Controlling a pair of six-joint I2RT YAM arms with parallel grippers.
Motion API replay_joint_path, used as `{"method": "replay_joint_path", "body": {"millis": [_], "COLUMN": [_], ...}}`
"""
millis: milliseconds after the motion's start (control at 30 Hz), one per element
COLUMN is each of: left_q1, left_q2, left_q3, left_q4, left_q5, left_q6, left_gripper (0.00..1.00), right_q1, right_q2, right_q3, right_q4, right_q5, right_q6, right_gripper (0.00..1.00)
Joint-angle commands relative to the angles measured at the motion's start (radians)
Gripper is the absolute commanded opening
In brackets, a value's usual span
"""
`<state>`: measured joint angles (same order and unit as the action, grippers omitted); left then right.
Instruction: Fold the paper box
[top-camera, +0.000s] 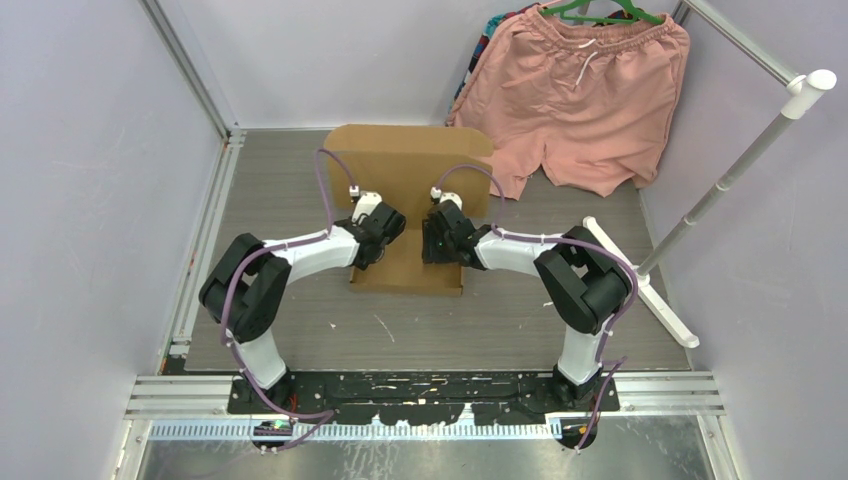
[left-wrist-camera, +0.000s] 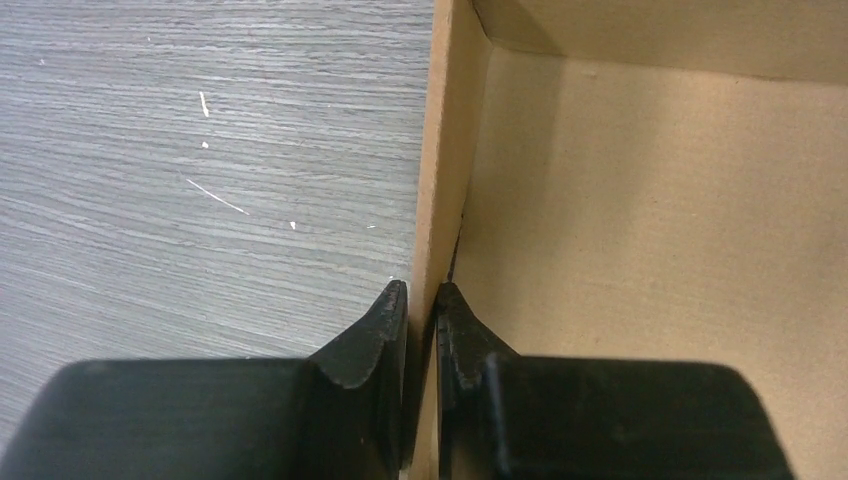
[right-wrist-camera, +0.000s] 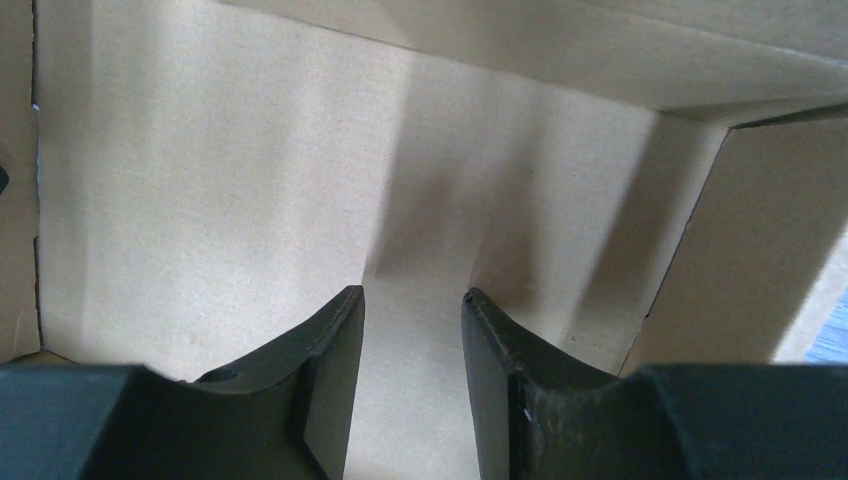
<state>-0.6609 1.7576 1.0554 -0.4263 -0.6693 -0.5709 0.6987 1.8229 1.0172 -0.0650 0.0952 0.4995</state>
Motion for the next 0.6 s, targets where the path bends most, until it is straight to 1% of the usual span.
{"method": "replay_joint_path", "body": {"millis": [0,67,100,200,233,267,333,567], "left_q1": [0.009,0.009,0.008,0.010,0.009,0.012,0.021,0.054], "left_q2": [-0.001,-0.003,-0.002,-0.008,-0.013,-0.018,-0.032,-0.074], "left_q3": [-0.009,-0.013,-0.015,-0.019,-0.021,-0.024,-0.029,-0.028], "left_q4": [0.039,0.038,0.037,0.035,0.037,0.039,0.044,0.120], "left_q5": [-0.080,-0.081,-0.082,-0.085,-0.084,-0.082,-0.074,-0.001], "left_q6": [-0.019,-0.017,-0.017,-0.017,-0.017,-0.017,-0.012,0.043], "left_gripper": [0.09,0.10,0.12,0.27,0.35,0.41,0.47,0.49], "right_q1": [0.008,0.007,0.008,0.007,0.008,0.008,0.008,0.008], "right_q2": [0.115,0.116,0.115,0.115,0.113,0.113,0.110,0.112], "right_q3": [-0.068,-0.068,-0.068,-0.065,-0.065,-0.065,-0.067,-0.071], "right_q4": [-0.172,-0.171,-0.173,-0.174,-0.176,-0.177,-0.176,-0.171], "right_q5": [-0.042,-0.042,-0.042,-0.042,-0.039,-0.041,-0.040,-0.045], "right_q6": [0.001,0.000,0.002,0.001,0.000,0.001,0.001,0.001], "right_gripper": [0.47,0.47,0.47,0.47,0.47,0.47,0.47,0.47]}}
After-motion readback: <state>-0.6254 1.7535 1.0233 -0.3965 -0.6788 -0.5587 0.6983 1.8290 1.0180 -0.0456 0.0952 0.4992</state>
